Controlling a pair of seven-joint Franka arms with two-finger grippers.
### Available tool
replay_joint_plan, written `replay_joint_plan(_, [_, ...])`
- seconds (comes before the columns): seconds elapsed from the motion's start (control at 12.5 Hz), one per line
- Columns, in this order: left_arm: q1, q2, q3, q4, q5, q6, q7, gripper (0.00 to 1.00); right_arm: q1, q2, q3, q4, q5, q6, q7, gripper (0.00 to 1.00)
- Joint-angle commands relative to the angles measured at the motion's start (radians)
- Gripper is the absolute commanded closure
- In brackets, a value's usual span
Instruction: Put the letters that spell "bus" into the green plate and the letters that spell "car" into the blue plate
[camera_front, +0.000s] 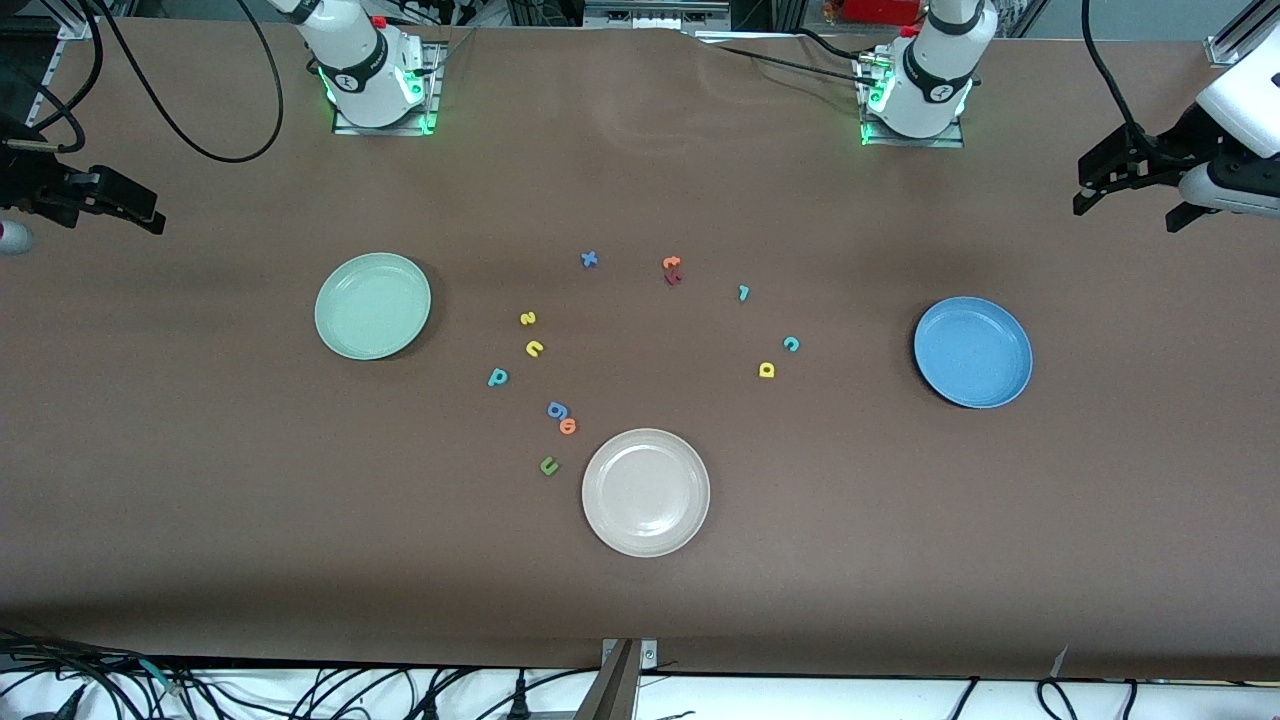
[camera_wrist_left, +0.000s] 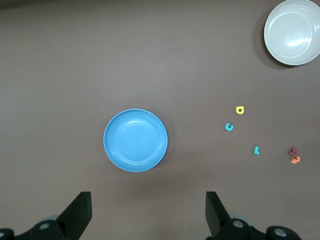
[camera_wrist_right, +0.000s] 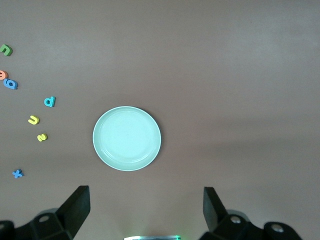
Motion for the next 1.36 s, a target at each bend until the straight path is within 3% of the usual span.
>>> replay_joint_plan(0.0, [0.001, 0.002, 0.0, 0.02, -0.008, -0.018, -0.005, 0.0, -0.008, -0.009, 0.005, -0.009, -0.004, 0.006, -0.008, 0.0])
replay_joint_plan(0.48, [0.001, 0.002, 0.0, 0.021, -0.008, -0.018, -0.005, 0.0, 0.015, 0.036, 0.022, -0.014, -0.002, -0.005, -0.013, 0.0])
replay_joint_plan(0.72, [0.001, 0.002, 0.0, 0.021, -0.008, -0.018, -0.005, 0.0, 0.067, 0.064, 0.079, -0.02, -0.002, -0.036, -0.014, 0.0])
replay_joint_plan(0.88, [0.001, 0.002, 0.0, 0.021, -0.008, -0.018, -0.005, 0.0, 0.13, 0.141, 0.082, -0.021, 0.001, -0.026, 0.0, 0.0])
replay_joint_plan(1.28, [0.001, 0.006, 0.003, 0.021, -0.008, -0.017, -0.005, 0.0, 0.311, 0.345, 0.083, -0.023, 0.034, 0.246, 0.102, 0.0])
